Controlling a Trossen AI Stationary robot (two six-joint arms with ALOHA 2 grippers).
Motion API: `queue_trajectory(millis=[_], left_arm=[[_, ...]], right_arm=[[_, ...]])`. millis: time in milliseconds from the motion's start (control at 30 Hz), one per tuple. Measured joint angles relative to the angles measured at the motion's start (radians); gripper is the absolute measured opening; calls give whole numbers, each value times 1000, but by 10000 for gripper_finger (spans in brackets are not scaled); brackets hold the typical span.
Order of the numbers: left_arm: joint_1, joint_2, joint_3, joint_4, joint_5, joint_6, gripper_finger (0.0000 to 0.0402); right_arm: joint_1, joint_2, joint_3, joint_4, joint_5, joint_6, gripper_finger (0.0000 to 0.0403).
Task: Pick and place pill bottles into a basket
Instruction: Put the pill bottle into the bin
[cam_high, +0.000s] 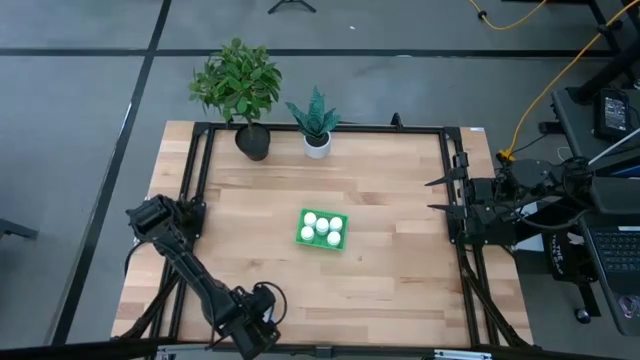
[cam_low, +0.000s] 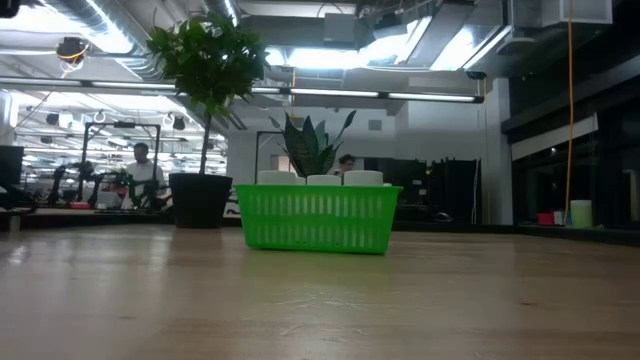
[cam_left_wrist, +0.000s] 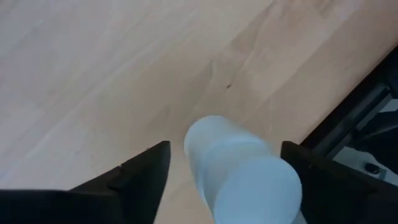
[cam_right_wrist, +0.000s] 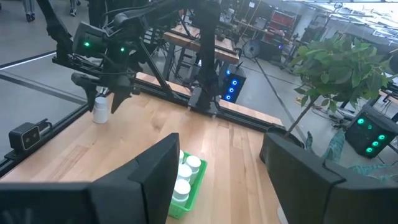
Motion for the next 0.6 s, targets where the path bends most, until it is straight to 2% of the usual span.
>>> queue_trajectory(millis=[333,600], left_arm=[[9,-2,0,15,19,36,184],[10,-2,1,21,9,56,178]], right_arm=[[0,0,0,-7,0,0,233],[0,0,0,-8,0,-22,233]])
